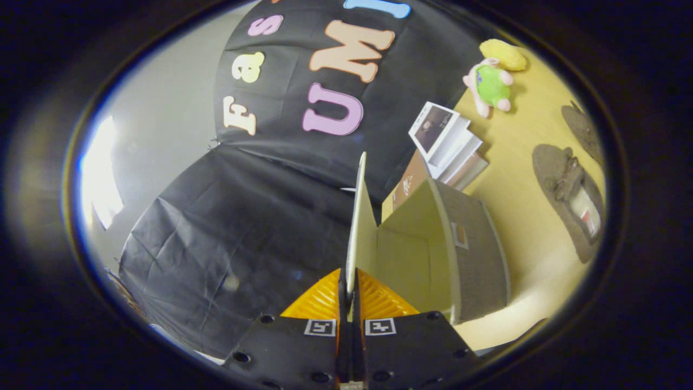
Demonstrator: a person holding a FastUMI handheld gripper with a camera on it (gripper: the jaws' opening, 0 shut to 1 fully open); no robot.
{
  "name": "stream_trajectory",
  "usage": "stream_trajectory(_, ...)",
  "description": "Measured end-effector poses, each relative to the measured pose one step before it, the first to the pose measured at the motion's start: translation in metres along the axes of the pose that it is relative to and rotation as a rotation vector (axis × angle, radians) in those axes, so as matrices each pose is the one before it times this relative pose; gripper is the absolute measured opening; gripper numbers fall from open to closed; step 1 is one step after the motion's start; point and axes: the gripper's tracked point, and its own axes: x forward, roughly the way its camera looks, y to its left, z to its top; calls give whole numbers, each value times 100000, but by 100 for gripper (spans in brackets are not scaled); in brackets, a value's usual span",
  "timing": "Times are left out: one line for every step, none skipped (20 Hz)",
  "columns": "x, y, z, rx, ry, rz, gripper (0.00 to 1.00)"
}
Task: Open the storage box then place both shoes into the box .Put the left shoe in first, then the right shoe, with the right side of both shoes facing outward in a uniform manner.
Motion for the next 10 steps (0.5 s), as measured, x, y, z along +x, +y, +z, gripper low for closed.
stream_trajectory(351, 900, -212, -1014, 830, 1385, 6)
stream_trajectory(404, 921, -162, -911, 977, 1337, 6)
stream_trajectory(326, 875, -179, -1004, 1015, 1191, 6)
stream_trajectory(454, 764, -230, -1132, 1088, 1000, 6)
stream_trajectory(419, 727, -243, -988, 996, 956, 6)
stream_trajectory(502, 605, -211, -730, 1023, 1075, 6)
stream_trajectory(524, 525, -211, -567, 926, 876, 6)
stream_trajectory(507, 704, -301, 22, 878, 962, 6)
stream_trajectory(680, 589, -227, 147, 870, 966, 6)
stream_trajectory(511, 534, -275, -179, 799, 850, 6)
